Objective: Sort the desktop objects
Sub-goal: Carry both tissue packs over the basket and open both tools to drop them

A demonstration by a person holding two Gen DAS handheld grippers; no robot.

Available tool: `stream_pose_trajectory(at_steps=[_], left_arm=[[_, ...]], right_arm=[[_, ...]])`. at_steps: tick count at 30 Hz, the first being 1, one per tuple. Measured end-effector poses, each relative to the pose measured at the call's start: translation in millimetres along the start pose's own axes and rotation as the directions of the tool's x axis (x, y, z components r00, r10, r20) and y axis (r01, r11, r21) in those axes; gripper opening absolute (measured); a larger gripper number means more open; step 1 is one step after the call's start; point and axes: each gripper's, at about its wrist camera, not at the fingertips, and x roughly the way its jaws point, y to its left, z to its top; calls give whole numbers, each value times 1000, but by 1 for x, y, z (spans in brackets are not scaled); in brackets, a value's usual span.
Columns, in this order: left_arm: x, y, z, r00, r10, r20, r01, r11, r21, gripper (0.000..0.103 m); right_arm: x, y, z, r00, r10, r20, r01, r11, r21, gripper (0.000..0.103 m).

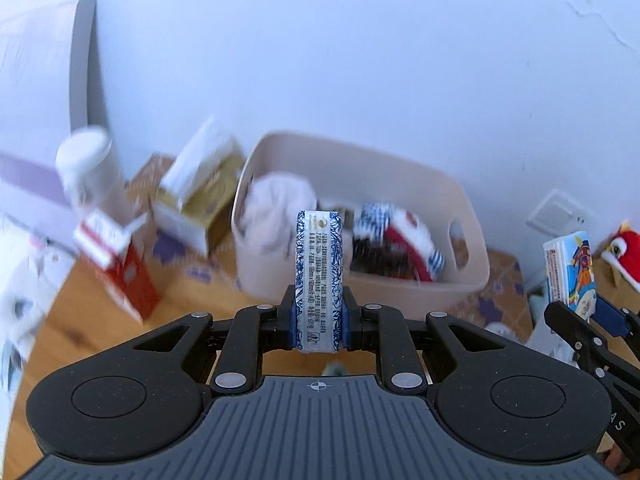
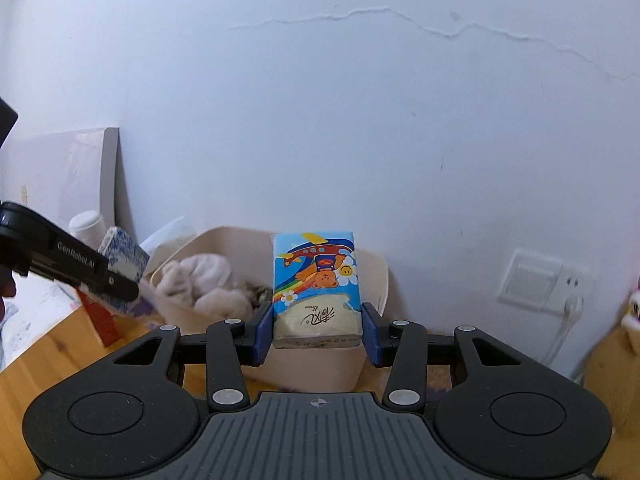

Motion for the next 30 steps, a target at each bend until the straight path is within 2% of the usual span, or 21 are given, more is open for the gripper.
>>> stream_pose_trajectory(at_steps=[7,12,17,25,28,30], left_arm=[[10,-10,32,997,8,82,-18,993,121,19],[28,-11,48,996,9,84,-20,990,139,19],[46,-15,55,995,1,101,-19,985,174,19],[93,-16,62,999,7,51,-15,987,162,19],[106,-10,61,1000,-14,22,11,991,133,19],[115,-10,60,1000,-15,14,13,989,150,19]], right_arm=[[19,-1,23,999,-13,30,12,1000,11,43],[37,-4,30,999,-19,30,17,999,43,43],[62,-2,34,999,-34,2,34,999,-1,43],[110,1,32,998,-34,-62,32,999,-28,43],[126,4,29,996,-31,-89,28,999,-36,43],[134,4,26,994,-32,-107,30,999,-25,43]])
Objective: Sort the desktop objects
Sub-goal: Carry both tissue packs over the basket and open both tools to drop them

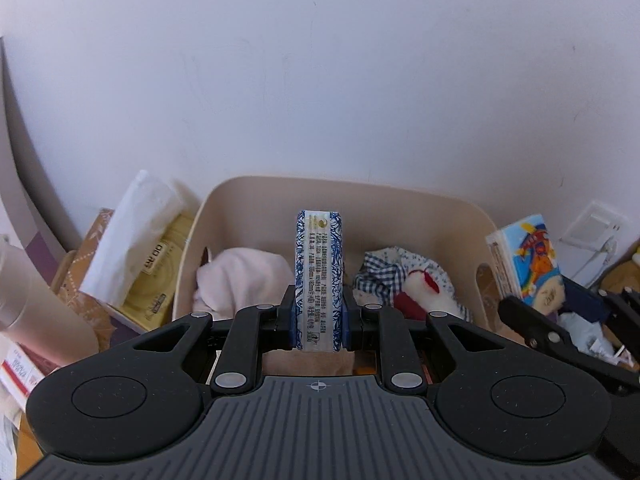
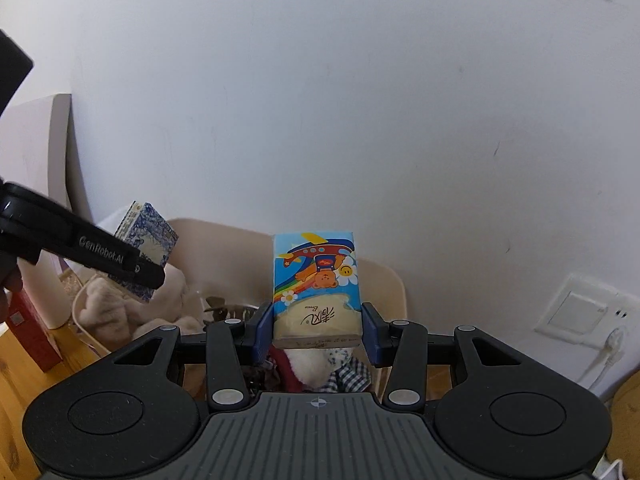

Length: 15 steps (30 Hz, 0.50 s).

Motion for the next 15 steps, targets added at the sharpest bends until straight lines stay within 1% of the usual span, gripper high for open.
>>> stream_pose_trajectory(at_steps=[2,6,8,12,14,15], left_arm=[[6,1,-3,1000,4,-1,-4,1000,15,19],[18,4,-7,1000,4,-24,-4,1000,17,19],[25,6,-8,999,0,-47,1,1000,15,20],[38,5,-6,998,18,-54,-16,999,36,20],[41,6,-6,998,11,-69,-9,1000,30,26],[41,8,-7,997,0,-73,1,1000,19,36]], right_arm=[[7,2,-1,1000,-10,-11,10,1000,-6,43],[20,9,-3,999,3,-39,-3,1000,-14,43],[28,12,-4,998,1,-59,-3,999,-38,43],[36,21,-8,995,-1,-97,-8,995,-95,43],[40,24,-8,993,-6,-117,-7,994,-113,45],[41,26,-9,992,-15,-123,-1,992,-125,48]])
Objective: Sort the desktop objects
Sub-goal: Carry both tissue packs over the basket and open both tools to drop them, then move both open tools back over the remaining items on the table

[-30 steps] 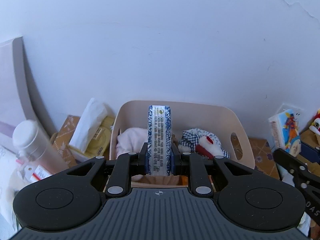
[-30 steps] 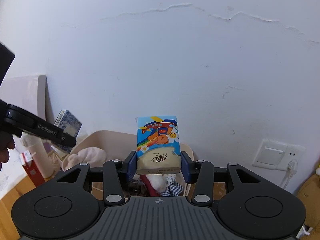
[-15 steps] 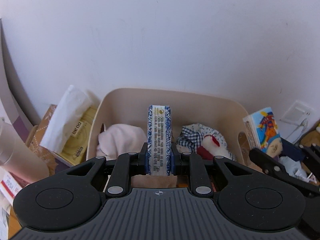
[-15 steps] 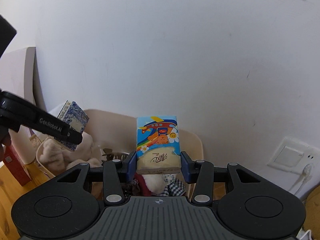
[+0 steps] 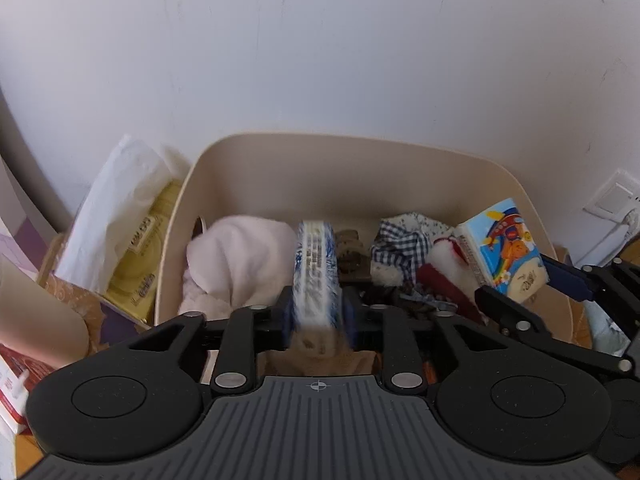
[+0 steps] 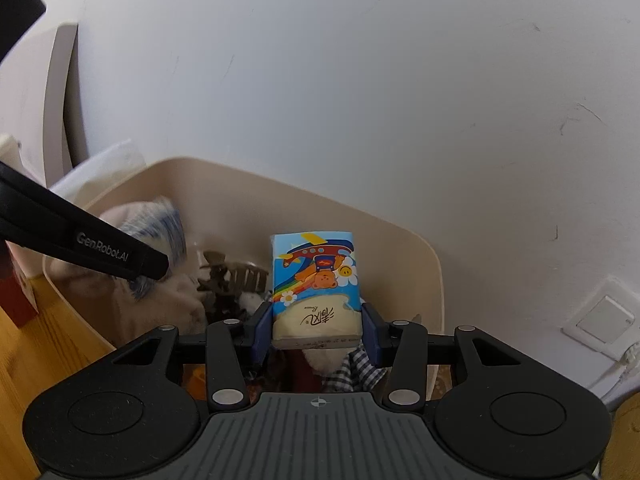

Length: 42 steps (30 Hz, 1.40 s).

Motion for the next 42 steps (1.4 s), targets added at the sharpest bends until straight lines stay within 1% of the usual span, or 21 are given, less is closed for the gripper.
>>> stream_pose_trajectory(at_steps=[1,2,3,4,5,7,10,11,12,13,14,17,18,21,25,28,29,34,39,42], left_arm=[[-2,1,0,1000,-11,5,11,1000,-9,48],[-4,1,-1,1000,-17,14,17,1000,-13,54],[-7,1,-1,999,-13,32,13,1000,-11,63],[-9,0,-2,999,-3,51,3,1000,-1,69],[-13,-2,-2,998,7,69,-8,1000,14,70],[-21,-6,-3,996,15,90,-19,999,44,73],[-26,-6,-3,996,18,89,-22,998,51,75],[-27,-5,-3,996,16,87,-20,999,48,75],[-29,-4,-4,996,11,88,-15,999,46,75],[-34,-4,-4,996,8,92,-12,999,44,75],[-37,-4,-5,995,7,96,-12,999,44,75],[-48,-1,-10,991,19,132,-24,999,34,76],[-52,0,-13,990,20,143,-23,999,25,78],[-61,1,-21,989,10,149,-14,1000,21,79],[-67,1,-37,990,6,144,-12,999,44,79],[-72,2,-52,991,0,130,-9,997,71,80],[-72,3,-58,993,-1,121,-9,997,80,80],[-79,8,-84,996,-10,93,-3,991,136,80],[-86,16,-109,998,-35,48,23,975,221,80],[-88,21,-124,999,-49,12,44,967,252,80]], right_arm=[[1,1,0,1000,-1,-3,1,1000,-8,52],[3,-3,1,1000,3,-2,-3,1000,-12,55],[1,-3,1,1000,3,0,-3,1000,-16,57],[2,-5,2,1000,-2,3,2,1000,-19,64],[-1,-5,1,1000,-11,10,11,1000,-18,70],[-6,-7,2,1000,-15,20,15,1000,2,74],[-15,-13,1,999,-17,34,15,999,48,82],[-19,-15,-1,999,-21,41,18,998,64,89],[-24,-17,-3,998,-27,48,23,997,77,93],[-29,-19,-4,998,-32,55,27,996,87,100],[-28,-18,-3,998,-33,60,28,995,93,103],[-42,-23,-8,997,-38,62,33,996,86,103],[-48,-24,-11,997,-43,62,38,996,81,103],[-57,-24,-18,998,-40,56,35,995,93,103],[-74,-24,-31,998,-38,49,32,994,107,103],[-89,-21,-45,999,-34,42,30,995,96,103],[-86,-18,-48,999,-31,38,27,995,92,103],[-103,-8,-67,1000,-8,30,6,997,74,103],[-113,4,-86,1000,27,7,-27,999,38,103],[-117,11,-97,998,60,-15,-60,998,18,103]])
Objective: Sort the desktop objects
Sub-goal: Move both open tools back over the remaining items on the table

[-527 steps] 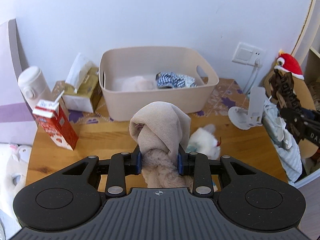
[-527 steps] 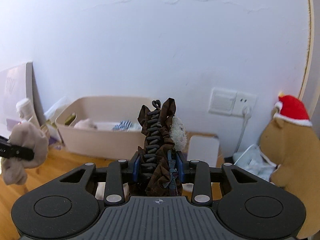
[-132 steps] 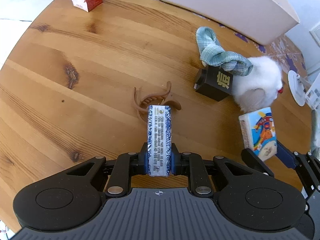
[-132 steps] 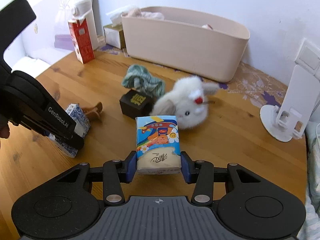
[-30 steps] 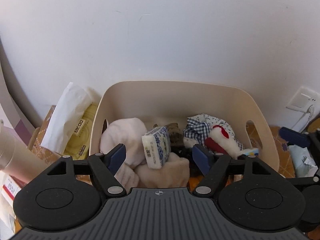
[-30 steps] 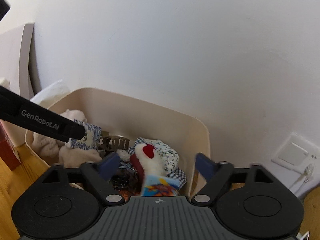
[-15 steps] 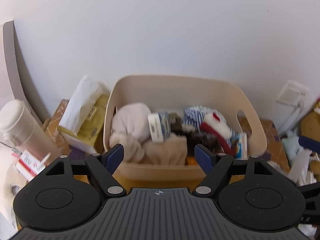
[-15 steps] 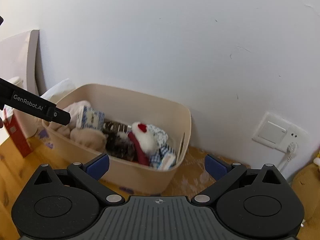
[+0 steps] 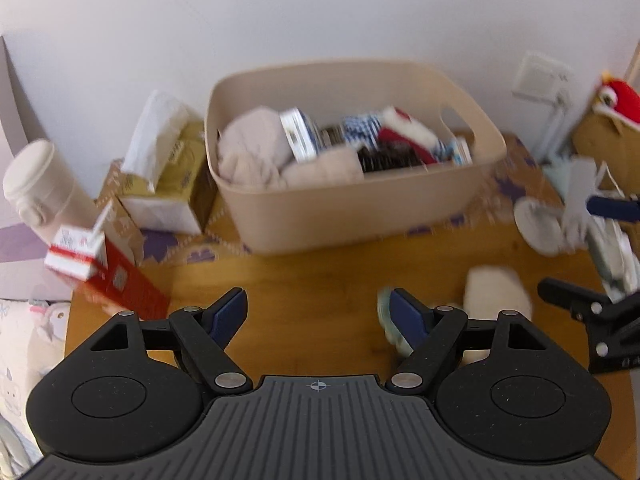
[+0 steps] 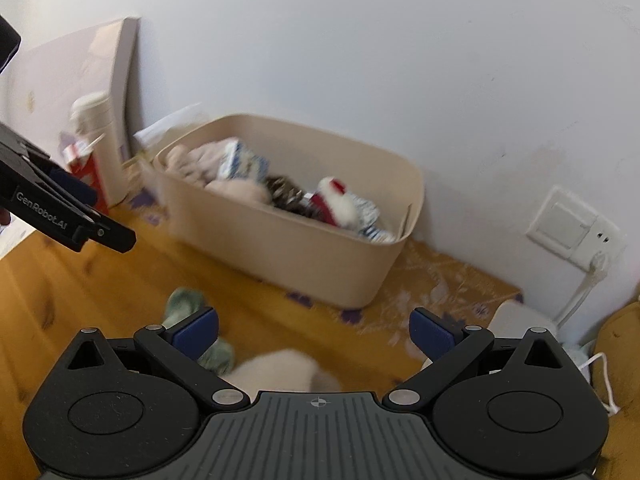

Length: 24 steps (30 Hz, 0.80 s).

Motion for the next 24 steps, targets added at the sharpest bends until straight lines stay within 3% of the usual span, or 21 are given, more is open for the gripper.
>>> stream_pose_trajectory(at_steps=[6,10,14,17,18,19,24], left_arm=[[4,1,-30,993,-63,-98,60,998,-24,80],[10,-6,-47,985,-82,-155,87,996,27,80],[20,-11,-64,979,-17,-204,41,993,112,80],[30,-8,-72,968,-12,-249,43,992,121,80],[32,-7,-75,967,-14,-253,46,992,121,80],[35,-3,-79,990,-57,-132,83,975,205,80],[45,-3,-86,987,-66,-148,100,967,235,80]], right_arm=[[2,13,-16,997,31,-77,-33,999,-20,103],[10,19,-24,991,57,-121,-60,998,-18,103],[19,26,-31,983,79,-167,-86,996,-33,103],[27,30,-37,977,79,-198,-90,995,-49,103],[29,32,-39,975,78,-210,-92,994,-55,103],[32,33,-40,973,77,-219,-92,994,-60,103],[47,41,-47,964,63,-258,-86,993,-77,103]])
